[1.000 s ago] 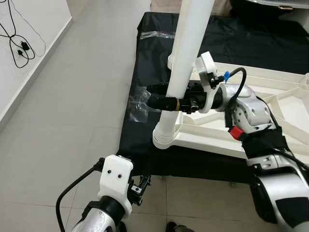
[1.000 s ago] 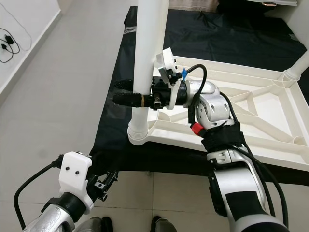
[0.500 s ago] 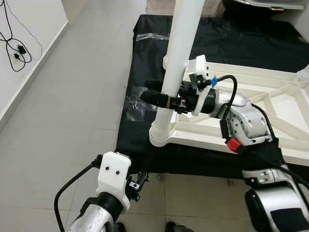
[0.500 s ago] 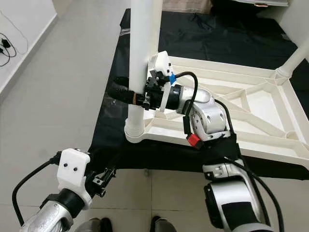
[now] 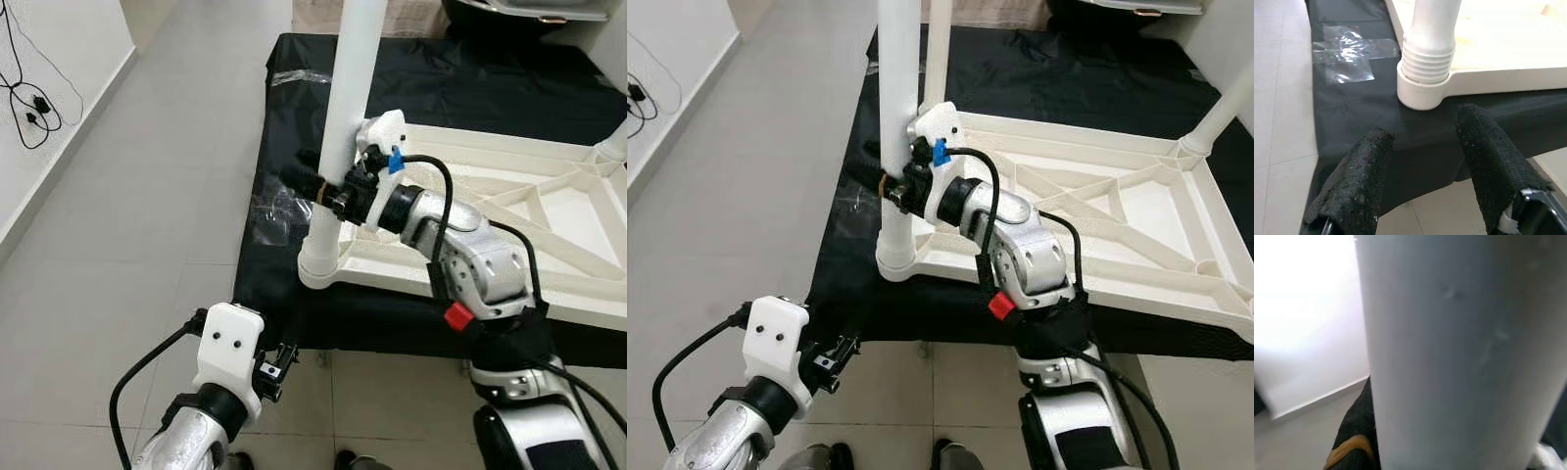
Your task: Building children table
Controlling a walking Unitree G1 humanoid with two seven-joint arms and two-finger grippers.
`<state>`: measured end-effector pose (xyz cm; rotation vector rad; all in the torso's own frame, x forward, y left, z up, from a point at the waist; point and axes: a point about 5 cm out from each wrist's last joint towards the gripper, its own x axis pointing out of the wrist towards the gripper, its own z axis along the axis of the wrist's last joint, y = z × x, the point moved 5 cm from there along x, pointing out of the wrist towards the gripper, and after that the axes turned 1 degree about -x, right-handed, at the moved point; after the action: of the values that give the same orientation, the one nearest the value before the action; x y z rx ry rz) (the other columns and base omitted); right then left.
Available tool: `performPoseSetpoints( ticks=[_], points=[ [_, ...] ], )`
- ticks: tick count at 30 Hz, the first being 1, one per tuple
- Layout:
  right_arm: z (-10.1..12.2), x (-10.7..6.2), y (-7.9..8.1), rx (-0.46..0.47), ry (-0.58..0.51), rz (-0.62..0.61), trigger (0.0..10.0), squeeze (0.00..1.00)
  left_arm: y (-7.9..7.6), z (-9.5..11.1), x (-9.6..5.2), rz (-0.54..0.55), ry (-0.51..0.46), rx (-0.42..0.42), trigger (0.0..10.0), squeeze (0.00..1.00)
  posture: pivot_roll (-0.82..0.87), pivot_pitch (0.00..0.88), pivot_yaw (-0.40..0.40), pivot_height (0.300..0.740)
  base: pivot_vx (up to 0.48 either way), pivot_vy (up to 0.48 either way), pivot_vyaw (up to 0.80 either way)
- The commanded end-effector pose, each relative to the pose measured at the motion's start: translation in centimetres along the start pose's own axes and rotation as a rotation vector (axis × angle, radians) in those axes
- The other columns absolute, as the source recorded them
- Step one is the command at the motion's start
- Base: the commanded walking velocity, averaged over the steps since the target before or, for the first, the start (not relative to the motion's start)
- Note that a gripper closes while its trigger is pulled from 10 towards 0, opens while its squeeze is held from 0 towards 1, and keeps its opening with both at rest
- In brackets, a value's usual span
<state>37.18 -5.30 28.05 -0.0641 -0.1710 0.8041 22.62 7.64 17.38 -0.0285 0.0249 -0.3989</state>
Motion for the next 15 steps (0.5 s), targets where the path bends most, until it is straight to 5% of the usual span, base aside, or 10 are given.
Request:
performPoseSetpoints(
  ticks=[1,2,8,15],
  points=[
    [-4.1,-1.0,-1.9,0.035,0.152,-0.143,10.0,0.0,0.2,-0.6,0.0,0.001,0.021,0.005,10.0,0.0,0.09,0.247,-0.048,0.74,0.0,0.0,0.0],
    [-4.3,-1.3,-2.4,0.055,0.139,-0.242,10.0,0.0,0.3,-0.6,0.0,0.003,0.021,0.01,10.0,0.0,0.09,0.251,-0.046,0.74,0.0,0.0,0.0],
    [-4.5,-2.2,-2.8,0.023,0.129,-0.388,10.0,0.0,0.6,-0.5,0.1,0.003,0.02,0.019,10.0,0.0,0.09,0.256,-0.041,0.74,0.0,0.0,0.0],
    [-4.4,-2.1,-1.6,0.008,0.112,-0.426,10.0,0.0,1.2,-0.4,0.3,0.012,0.018,0.033,10.0,0.0,0.09,0.261,-0.043,0.74,0.0,0.0,0.0]
  ],
)
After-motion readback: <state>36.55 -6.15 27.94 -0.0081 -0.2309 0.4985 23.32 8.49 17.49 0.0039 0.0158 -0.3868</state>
